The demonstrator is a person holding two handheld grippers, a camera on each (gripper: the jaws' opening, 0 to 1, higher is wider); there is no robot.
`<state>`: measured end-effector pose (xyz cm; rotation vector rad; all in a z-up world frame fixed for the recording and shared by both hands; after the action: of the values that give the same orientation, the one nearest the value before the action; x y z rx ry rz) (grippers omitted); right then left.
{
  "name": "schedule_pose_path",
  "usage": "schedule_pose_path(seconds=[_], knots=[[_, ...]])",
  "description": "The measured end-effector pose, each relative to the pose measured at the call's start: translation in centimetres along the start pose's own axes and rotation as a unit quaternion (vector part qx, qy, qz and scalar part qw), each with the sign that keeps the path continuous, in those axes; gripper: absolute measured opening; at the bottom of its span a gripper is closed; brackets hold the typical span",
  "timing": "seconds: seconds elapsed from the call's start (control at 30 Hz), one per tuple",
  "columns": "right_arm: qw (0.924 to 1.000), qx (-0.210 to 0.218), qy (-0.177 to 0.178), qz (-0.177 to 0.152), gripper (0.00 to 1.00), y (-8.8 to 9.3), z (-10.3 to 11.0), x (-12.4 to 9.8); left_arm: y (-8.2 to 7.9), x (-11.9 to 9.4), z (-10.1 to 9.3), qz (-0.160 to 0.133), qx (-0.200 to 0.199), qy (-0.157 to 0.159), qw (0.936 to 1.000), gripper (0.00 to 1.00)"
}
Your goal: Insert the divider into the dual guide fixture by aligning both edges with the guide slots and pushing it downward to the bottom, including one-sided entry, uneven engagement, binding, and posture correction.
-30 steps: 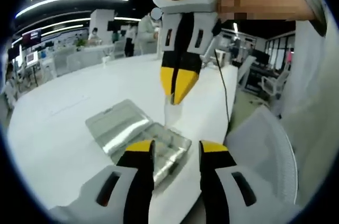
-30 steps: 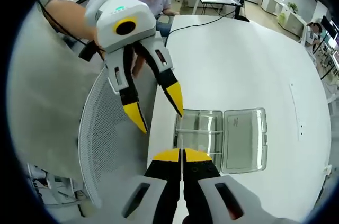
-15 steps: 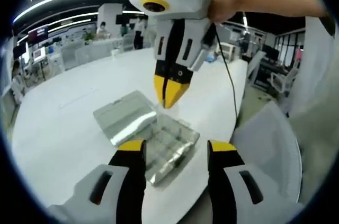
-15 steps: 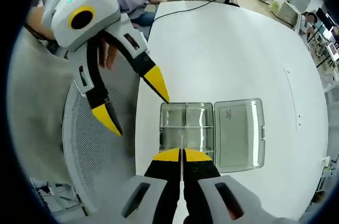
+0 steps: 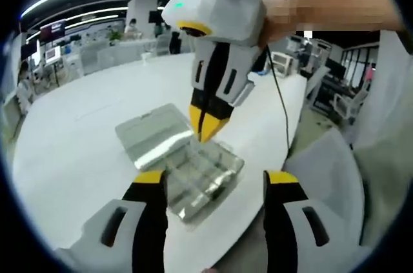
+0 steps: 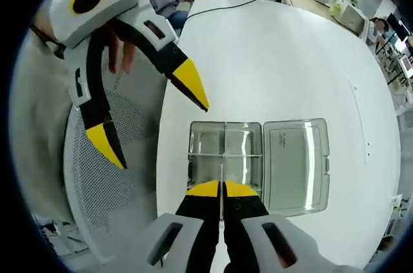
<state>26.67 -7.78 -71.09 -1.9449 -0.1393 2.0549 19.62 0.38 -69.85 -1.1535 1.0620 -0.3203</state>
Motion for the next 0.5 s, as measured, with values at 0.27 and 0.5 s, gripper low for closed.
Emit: schedule_pose_path(seconds=[0.27,0.5], knots=[[0.9999,-0.014,0.001,-0.005,0.0,-0.5,0.2,0.7,0.6,-0.1,-0.2,0.005,-0.015,0.0,0.9999,0.62],[0.9997,-0.024,-0.002,-0.002,0.0,-0.7,0.5,1.6,0.9,-0.2,-0.2,0.004,-0.022,-0.001,0.9998,0.62]])
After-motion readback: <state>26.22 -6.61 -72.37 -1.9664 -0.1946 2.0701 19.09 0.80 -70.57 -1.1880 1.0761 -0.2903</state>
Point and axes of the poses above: the point that each gripper's makers call its tool centre point, and the gripper's own axes: x roughly forward along the fingers, z roughly to its left, y roughly out of its underside, the point moved 5 cm from there along -x, roughly backward along the fingers, and after that the axes turned 10 degrees about x, right-handed, at the moved point
